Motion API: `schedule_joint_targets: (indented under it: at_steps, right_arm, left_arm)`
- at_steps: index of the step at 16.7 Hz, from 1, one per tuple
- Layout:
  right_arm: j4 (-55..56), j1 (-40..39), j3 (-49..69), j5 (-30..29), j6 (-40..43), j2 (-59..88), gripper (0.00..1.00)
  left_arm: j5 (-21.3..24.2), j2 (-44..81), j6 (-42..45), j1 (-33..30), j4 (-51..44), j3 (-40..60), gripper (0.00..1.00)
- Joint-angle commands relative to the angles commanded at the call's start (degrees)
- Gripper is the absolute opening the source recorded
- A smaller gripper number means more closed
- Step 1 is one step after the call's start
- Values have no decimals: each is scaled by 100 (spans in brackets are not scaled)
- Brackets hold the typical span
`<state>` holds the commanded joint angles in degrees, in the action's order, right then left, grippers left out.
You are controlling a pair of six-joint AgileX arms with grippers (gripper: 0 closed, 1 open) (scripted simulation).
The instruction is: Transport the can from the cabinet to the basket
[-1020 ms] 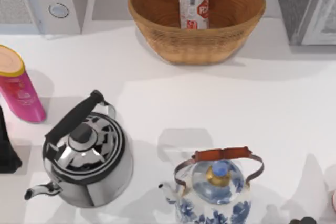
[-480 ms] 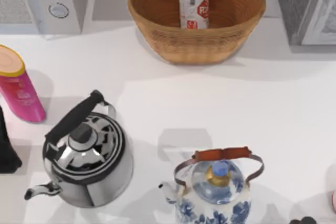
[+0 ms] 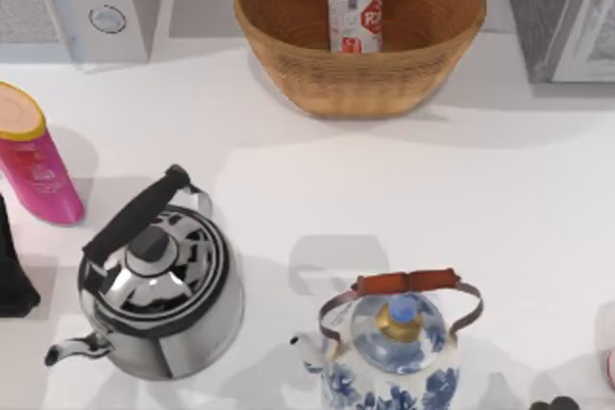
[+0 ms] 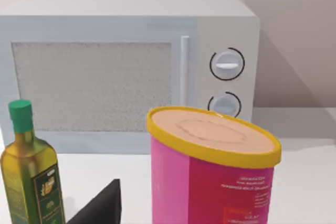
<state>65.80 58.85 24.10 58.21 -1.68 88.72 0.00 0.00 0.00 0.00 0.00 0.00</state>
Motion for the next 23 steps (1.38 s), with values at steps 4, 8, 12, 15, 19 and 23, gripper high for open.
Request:
schedule_joint_targets:
  at_steps: [4, 8, 12, 15, 19, 23]
  right_arm:
    - [-1159, 105, 1122, 87, -1, -42, 100]
    - [-2903, 198, 2700, 154, -2, -189, 100]
    - [-4852, 225, 4417, 188, -3, -445, 100]
    - [-6448, 201, 5644, 181, -3, -688, 100]
    - [-8057, 135, 6942, 136, -1, -1005, 100]
    - [-8745, 81, 7548, 92, 1, -1193, 100]
  left_arm:
    - [0, 0, 0, 0, 0, 0, 100]
    - [0, 0, 0, 0, 0, 0, 100]
    - [0, 0, 0, 0, 0, 0, 100]
    - [0, 0, 0, 0, 0, 0, 100]
    - [0, 0, 0, 0, 0, 0, 100]
    - [0, 0, 0, 0, 0, 0, 100]
